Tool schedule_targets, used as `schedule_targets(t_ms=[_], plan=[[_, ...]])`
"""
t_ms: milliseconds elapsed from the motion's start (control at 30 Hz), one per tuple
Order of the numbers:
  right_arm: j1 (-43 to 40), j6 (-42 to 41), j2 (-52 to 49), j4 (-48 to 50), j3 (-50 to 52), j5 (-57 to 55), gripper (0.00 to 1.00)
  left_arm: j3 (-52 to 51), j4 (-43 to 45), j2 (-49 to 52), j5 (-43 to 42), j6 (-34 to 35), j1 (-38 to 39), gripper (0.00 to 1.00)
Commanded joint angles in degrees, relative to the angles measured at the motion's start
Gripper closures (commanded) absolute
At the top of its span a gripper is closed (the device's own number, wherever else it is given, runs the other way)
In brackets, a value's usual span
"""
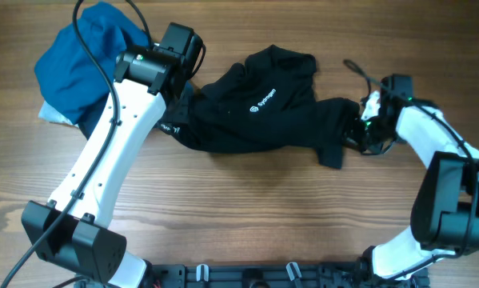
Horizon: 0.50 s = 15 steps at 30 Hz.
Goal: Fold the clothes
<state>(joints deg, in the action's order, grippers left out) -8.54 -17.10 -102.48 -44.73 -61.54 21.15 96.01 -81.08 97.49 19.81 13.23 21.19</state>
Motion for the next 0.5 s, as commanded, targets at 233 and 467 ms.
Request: schedule_targets(t_ms=[233,467], plan=[[-9.9,7.6,7.3,-37.4,-44.6,-2.1,0.96,0.3,0.1,-4.7,4.3,1.2,-0.5,0.96],[-5.8,7.8,7.5,-43.8,-43.4,-11.7,0.95,0.3,0.7,-7.4,4.3,0.3,-0.5,0.96]])
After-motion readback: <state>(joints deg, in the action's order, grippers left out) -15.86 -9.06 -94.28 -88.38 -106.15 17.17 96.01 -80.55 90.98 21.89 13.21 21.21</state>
